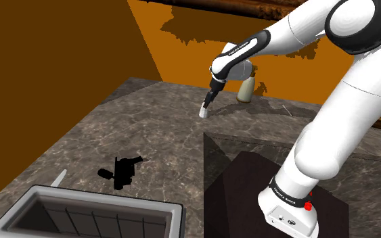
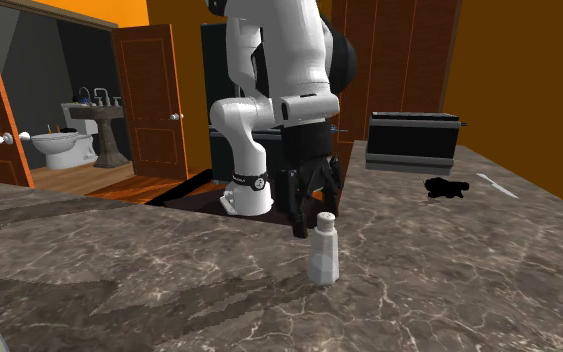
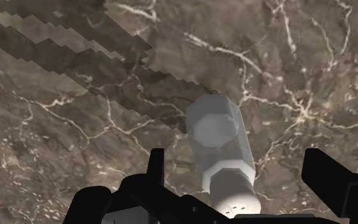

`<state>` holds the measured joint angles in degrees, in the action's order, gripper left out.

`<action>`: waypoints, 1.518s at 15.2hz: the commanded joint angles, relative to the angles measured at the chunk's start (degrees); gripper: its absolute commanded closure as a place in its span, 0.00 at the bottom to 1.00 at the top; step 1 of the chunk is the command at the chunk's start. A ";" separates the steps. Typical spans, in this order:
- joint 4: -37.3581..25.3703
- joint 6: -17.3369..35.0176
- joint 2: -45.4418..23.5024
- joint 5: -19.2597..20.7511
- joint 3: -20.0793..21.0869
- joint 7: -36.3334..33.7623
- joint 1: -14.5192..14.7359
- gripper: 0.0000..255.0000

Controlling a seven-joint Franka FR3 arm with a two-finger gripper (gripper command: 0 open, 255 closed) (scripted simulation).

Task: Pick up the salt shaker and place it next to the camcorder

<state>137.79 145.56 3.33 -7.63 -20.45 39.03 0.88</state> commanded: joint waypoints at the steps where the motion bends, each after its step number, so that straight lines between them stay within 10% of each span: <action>1: -0.08 1.33 -1.53 -1.19 -0.07 0.94 0.15 0.00; 10: -0.05 2.43 -2.71 -2.18 -0.01 1.64 0.26 0.00; 11: -0.05 2.43 -2.71 -2.18 -0.01 1.64 0.26 1.00; 23: -0.74 0.16 -0.94 -0.55 -0.03 0.31 0.14 1.00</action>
<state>137.17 146.35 1.83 -8.69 -20.53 39.84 1.02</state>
